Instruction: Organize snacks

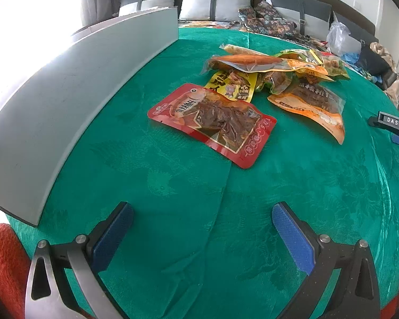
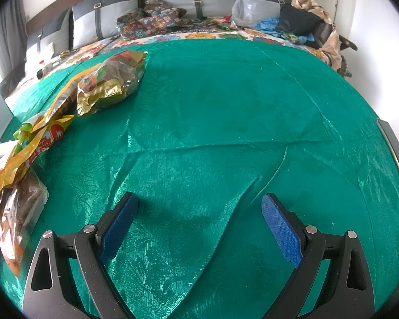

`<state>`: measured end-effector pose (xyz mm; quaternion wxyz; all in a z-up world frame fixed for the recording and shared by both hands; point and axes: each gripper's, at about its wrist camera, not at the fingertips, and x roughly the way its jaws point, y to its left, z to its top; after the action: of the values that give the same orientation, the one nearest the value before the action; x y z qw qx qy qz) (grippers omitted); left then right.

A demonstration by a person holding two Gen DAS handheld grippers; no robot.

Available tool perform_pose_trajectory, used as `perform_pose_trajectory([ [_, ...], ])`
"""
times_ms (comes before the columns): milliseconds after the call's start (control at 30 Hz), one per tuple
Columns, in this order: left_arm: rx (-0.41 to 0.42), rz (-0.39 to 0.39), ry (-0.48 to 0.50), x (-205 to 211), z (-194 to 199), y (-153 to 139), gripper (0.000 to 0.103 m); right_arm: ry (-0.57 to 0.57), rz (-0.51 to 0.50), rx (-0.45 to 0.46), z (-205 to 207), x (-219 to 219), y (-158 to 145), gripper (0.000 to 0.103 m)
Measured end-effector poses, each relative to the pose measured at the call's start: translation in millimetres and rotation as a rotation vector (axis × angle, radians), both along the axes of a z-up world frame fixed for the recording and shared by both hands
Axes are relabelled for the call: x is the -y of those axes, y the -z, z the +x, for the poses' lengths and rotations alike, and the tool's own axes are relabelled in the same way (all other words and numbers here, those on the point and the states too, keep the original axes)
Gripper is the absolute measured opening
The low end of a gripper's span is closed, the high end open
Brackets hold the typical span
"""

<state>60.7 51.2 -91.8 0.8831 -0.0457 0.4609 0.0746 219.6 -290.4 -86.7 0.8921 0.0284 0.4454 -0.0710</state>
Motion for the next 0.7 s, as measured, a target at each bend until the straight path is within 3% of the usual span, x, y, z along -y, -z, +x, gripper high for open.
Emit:
perform_pose_trajectory([
  [700,0.017,-0.001,0.078,-5.5,-6.3,-0.6,0.103,-0.001,0.0,0.0,-1.6,-0.3,-2.1,0.096],
])
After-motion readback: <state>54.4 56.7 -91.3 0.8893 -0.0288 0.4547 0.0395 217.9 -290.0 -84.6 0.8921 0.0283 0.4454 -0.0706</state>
